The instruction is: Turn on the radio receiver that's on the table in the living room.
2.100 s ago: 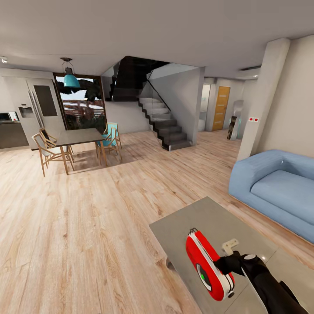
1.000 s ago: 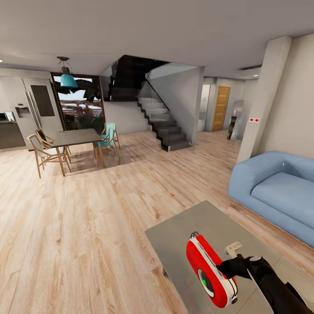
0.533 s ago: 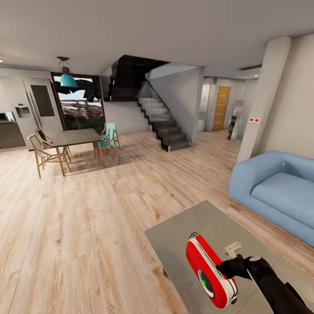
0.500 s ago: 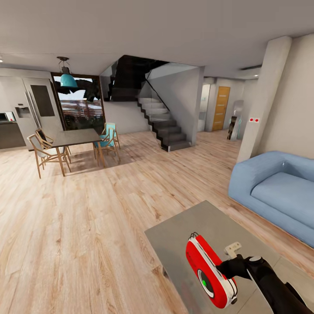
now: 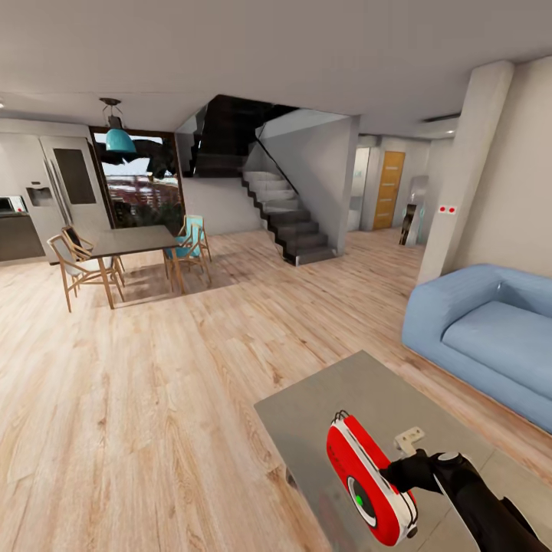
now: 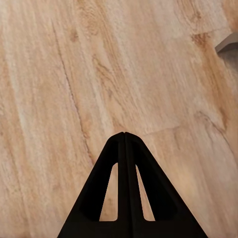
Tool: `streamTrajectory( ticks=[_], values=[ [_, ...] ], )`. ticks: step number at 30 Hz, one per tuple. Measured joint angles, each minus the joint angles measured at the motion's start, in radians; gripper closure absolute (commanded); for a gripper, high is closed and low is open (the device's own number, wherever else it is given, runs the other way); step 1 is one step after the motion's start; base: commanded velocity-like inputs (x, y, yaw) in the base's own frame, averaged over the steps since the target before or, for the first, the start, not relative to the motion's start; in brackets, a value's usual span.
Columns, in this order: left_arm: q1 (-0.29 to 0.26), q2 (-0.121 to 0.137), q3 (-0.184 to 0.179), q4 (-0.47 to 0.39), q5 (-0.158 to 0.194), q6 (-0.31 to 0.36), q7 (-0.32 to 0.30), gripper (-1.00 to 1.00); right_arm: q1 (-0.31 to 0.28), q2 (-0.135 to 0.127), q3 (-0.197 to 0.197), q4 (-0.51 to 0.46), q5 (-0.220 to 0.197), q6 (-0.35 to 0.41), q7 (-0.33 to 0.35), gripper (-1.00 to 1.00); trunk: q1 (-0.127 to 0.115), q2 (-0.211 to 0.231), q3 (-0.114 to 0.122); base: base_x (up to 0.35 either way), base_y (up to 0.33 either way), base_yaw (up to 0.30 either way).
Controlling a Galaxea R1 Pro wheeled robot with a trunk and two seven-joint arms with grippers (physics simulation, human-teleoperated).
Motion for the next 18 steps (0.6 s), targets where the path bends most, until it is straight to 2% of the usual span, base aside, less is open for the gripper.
streamTrajectory(
  ticks=[7, 16, 18],
  values=[
    [0.0, -0.001, -0.001, 0.0, 0.0, -0.001, 0.001, 1.0, 0.0, 0.0, 0.0, 0.002, -0.001, 0.0, 0.0, 1.0, 0.027, -0.049, -0.022, 0.0, 0.0, 0.0],
    [0.0, 0.001, -0.003, 0.0, 0.0, 0.001, -0.002, 1.0, 0.0, 0.0, 0.0, 0.003, -0.003, 0.0, 0.0, 1.0, 0.027, -0.049, -0.022, 0.0, 0.0, 0.0],
    [0.002, -0.01, 0.001, 0.011, 0.0, -0.006, 0.0, 1.0, 0.0, 0.011, -0.001, 0.015, 0.0, -0.01, 0.003, 1.0, 0.027, -0.049, -0.022, 0.0, 0.0, 0.0]
  ],
)
